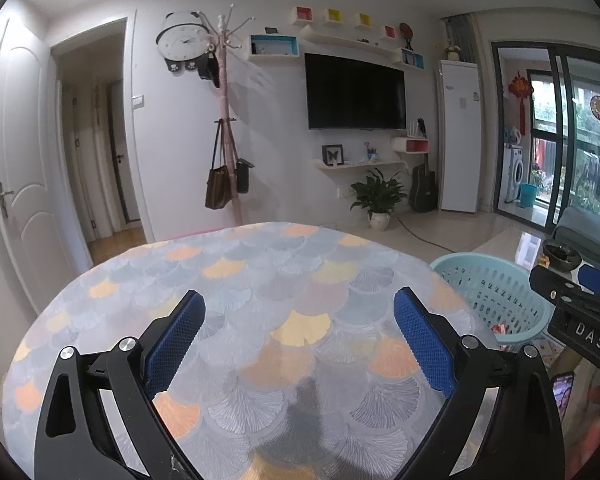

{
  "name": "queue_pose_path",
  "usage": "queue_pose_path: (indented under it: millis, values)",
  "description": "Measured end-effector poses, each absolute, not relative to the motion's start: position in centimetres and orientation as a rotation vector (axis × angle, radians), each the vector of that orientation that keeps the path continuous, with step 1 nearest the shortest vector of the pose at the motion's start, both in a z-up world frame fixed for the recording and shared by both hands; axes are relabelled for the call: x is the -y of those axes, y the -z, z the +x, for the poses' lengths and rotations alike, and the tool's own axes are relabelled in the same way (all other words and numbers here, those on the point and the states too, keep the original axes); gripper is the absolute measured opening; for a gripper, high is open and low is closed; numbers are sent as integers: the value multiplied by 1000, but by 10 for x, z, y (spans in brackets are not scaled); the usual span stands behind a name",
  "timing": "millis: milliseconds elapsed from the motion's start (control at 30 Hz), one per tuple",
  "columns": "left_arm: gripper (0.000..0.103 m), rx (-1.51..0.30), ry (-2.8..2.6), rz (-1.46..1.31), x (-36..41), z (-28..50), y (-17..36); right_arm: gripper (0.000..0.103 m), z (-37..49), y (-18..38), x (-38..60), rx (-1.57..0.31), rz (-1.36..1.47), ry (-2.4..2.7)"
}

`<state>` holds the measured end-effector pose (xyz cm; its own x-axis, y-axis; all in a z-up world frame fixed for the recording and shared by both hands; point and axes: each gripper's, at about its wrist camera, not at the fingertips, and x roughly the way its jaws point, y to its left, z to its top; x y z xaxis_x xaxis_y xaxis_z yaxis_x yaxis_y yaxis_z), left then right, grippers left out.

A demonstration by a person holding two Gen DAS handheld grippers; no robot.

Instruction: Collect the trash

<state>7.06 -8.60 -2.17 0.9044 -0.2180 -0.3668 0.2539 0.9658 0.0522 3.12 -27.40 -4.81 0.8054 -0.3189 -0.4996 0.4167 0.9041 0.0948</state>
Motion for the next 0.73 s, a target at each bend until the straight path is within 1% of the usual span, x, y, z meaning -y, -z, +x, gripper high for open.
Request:
queue_pose_path:
  millis: [433, 500, 733]
  values:
    - [93, -396, 247, 68, 83, 71, 23, 73, 33, 47, 269, -509, 200, 376]
    - [95, -407, 247, 60, 82, 73, 23, 73, 33, 47, 268, -509, 198, 377]
    - [95, -419, 253, 51, 79, 76, 22, 73, 34, 42, 265, -515, 181, 377]
